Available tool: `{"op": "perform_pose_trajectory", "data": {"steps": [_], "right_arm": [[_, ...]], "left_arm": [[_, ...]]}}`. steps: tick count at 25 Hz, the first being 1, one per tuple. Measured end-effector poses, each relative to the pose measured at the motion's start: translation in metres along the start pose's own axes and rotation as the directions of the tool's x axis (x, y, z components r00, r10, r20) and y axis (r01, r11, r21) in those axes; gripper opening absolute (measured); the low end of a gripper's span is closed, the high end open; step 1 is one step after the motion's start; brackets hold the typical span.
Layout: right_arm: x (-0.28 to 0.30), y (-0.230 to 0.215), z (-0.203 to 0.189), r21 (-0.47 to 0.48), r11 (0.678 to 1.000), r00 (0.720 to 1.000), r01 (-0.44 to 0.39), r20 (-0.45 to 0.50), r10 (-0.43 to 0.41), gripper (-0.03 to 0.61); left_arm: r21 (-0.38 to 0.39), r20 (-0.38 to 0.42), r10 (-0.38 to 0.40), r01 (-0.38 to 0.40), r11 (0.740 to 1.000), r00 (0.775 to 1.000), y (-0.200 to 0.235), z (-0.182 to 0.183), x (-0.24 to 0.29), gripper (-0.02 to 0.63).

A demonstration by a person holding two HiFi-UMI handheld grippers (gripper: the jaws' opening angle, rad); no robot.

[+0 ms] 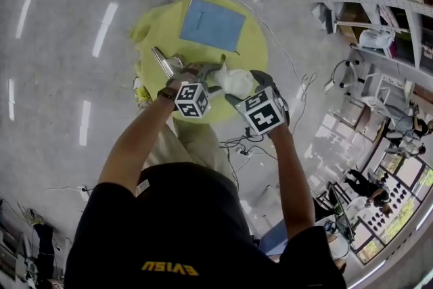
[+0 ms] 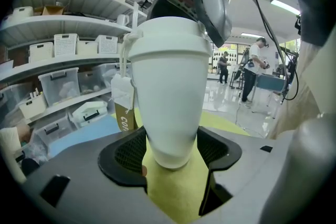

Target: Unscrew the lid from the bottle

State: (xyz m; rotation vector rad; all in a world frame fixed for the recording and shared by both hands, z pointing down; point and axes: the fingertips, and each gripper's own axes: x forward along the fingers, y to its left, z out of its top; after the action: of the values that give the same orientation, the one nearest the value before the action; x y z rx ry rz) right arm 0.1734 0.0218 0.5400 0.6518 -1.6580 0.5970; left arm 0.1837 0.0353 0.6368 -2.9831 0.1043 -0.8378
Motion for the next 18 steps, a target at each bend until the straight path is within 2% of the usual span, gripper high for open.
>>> {"op": "perform_pose_trajectory", "data": {"steps": [4, 12, 15, 18], "right_arm": [[-0.0014, 0.0006, 0.001, -0.106, 0.994, 1.0, -0.009, -0.01, 0.008, 0.423], [0.0005, 0.0068, 0.0002, -0.26, 0.965, 0.999, -0.034, -0.044, 0.023, 0.423], [0.0009, 0.0066, 0.0002, -0.303, 0.952, 0.999, -0.041, -0.045, 0.028, 0.423], [0.0021, 0.0064, 0.001, -0.304, 0.952, 0.999, -0.033, -0.029, 0.025, 0.423]], "left_arm": [[0.004, 0.002, -0.004, 0.004, 1.0, 1.0, 0.0003, 0.001, 0.0, 0.316], [0.007, 0.001, -0.006, 0.006, 1.0, 1.0, -0.0016, -0.002, -0.0015, 0.314], [0.009, -0.003, -0.007, 0.007, 1.0, 1.0, -0.0006, -0.0025, -0.001, 0.314], [0.008, -0.007, -0.005, 0.005, 1.0, 1.0, 0.0, -0.004, -0.0011, 0.314]]}}
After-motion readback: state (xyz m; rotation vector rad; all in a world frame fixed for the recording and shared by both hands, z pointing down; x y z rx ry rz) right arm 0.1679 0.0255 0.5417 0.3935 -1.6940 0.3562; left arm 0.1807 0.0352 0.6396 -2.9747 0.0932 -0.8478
